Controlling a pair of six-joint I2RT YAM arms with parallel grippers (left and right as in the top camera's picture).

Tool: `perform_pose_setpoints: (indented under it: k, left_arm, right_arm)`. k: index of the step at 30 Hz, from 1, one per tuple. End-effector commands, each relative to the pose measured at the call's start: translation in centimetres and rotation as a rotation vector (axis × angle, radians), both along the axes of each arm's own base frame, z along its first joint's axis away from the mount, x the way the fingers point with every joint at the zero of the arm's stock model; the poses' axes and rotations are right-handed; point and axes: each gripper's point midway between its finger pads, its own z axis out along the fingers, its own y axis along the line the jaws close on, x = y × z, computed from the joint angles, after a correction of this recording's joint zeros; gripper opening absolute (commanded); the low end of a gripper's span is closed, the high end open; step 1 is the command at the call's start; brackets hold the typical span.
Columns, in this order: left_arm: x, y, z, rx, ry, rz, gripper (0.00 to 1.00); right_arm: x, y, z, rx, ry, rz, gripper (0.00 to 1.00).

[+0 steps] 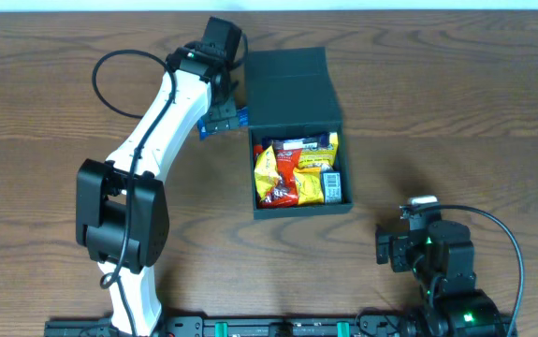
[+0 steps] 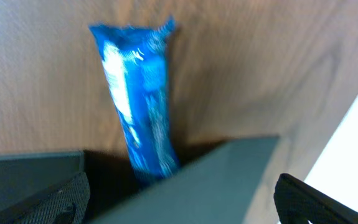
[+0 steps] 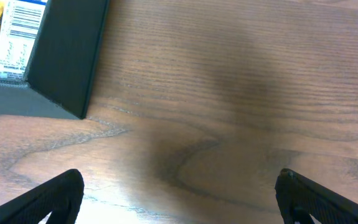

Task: Pack container
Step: 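Move the left gripper to the blue Dairy Milk bar and grasp it, then lift the blue bar upright with the left gripper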

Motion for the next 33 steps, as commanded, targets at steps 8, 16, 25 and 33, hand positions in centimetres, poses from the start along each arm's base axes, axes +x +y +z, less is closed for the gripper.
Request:
perform_pose_setpoints:
  k: [8,16,25,33]
  left_arm:
    - [0.7,-0.4,-3.4,-0.131,0.119,0.058,0.96]
    - [-0.1,0.8,-3.9,-0.088,0.154,0.078,0.96]
    - [-0.2,0.7,-6.3,-0.08,0.2,0.077,0.96]
    - [-0.6,0.6,-8.7,-0.067,0.248,0.077,0.96]
  right_arm:
    - [0.0,-0.3,0.0,-0.002,-0.003,-0.016,0.99]
    - [0.0,-0.3,0.0,-0.002,-0.003,-0.016,0.99]
    - [0.0,-0.3,0.0,-0.002,-0.003,-0.016,0.99]
    - [0.0,-0.3,0.0,-0.002,-0.003,-0.016,0.99]
